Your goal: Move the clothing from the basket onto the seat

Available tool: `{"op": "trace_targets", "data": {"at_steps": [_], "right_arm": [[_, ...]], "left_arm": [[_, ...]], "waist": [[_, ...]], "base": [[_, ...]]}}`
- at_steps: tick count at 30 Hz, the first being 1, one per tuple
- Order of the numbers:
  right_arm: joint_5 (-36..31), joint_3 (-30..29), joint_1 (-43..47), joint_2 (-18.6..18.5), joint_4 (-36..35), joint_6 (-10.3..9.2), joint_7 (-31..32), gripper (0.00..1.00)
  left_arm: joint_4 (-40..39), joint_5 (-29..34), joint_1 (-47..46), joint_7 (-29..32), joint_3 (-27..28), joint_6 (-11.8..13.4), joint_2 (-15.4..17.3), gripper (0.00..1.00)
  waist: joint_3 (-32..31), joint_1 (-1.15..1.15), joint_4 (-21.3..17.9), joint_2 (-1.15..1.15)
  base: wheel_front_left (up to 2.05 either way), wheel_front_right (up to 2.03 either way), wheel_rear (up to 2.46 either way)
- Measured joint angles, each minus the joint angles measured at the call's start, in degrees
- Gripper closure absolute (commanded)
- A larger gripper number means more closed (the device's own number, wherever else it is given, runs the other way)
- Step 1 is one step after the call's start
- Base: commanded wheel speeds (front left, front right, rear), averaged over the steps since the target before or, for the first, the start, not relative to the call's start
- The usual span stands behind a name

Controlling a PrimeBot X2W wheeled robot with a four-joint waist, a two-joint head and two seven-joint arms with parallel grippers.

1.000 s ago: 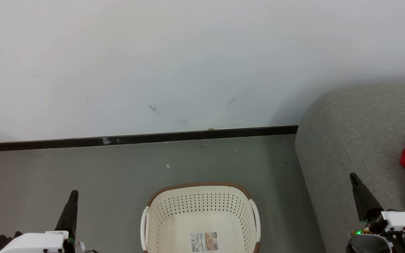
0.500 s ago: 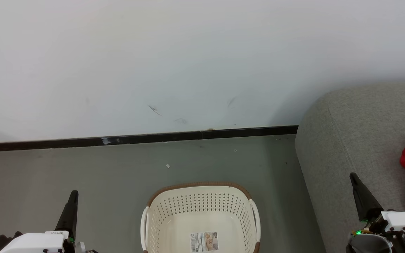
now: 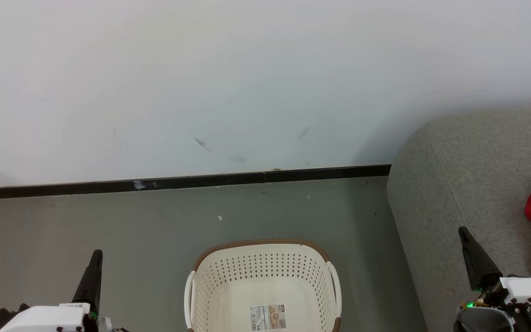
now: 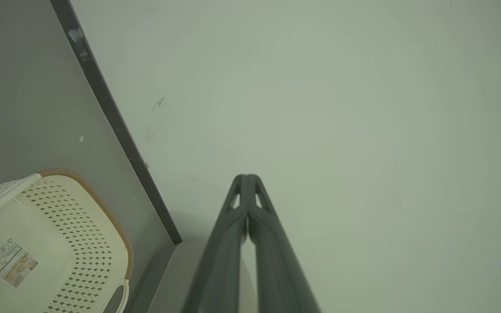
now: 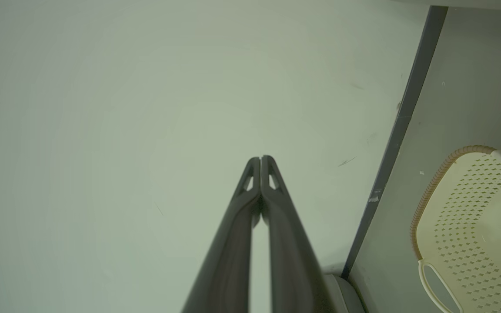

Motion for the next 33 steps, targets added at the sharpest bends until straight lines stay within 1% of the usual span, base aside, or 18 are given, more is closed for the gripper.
{"op": "trace_targets", "data": {"at_steps": [33], "right_arm": [[0.0,0.0,0.0,0.0,0.0,0.0,0.0,1.0]], "left_arm": [[0.1,0.0,0.0,0.0,0.0,-0.4,0.0,1.0]], "waist": [[0.0,-0.01,0.0,0.0]], "base": [[0.0,0.0,0.0]]}}
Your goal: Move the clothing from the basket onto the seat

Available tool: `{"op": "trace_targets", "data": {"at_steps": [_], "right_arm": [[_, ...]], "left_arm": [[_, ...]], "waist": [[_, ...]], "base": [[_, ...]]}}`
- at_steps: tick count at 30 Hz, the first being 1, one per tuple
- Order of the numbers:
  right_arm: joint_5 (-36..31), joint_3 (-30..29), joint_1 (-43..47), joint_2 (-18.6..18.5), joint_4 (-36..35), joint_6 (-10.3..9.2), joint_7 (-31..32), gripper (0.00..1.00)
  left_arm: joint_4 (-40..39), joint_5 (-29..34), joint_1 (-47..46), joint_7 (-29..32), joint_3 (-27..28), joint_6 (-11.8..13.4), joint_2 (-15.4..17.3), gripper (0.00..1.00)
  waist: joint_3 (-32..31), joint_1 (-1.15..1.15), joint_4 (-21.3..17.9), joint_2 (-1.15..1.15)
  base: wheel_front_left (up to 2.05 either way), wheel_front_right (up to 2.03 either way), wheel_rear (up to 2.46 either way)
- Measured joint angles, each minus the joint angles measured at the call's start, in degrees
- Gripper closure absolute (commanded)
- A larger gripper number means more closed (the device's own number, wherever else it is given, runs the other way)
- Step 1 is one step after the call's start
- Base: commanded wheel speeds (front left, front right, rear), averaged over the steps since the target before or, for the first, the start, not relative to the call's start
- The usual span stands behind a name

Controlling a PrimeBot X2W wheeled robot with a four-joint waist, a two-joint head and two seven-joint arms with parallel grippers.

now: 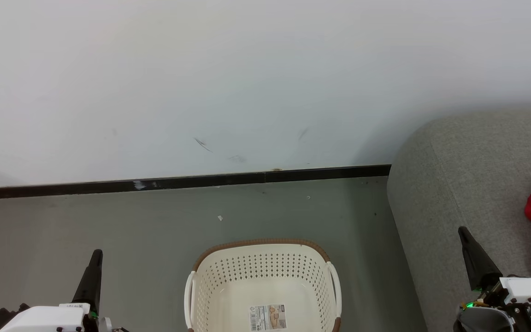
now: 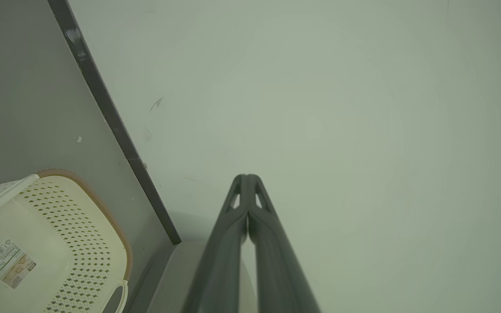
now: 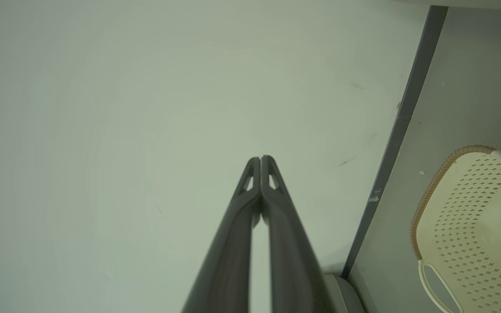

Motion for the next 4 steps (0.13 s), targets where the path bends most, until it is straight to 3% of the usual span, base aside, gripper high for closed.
{"op": "trace_targets", "data": {"at_steps": [4], "right_arm": [[0.0,0.0,0.0,0.0,0.0,0.0,0.0,1.0]], "left_arm": [[0.0,0.0,0.0,0.0,0.0,0.0,0.0,1.0]], "waist": [[0.0,0.0,0.0,0.0]], "base": [[0.0,0.0,0.0]]}}
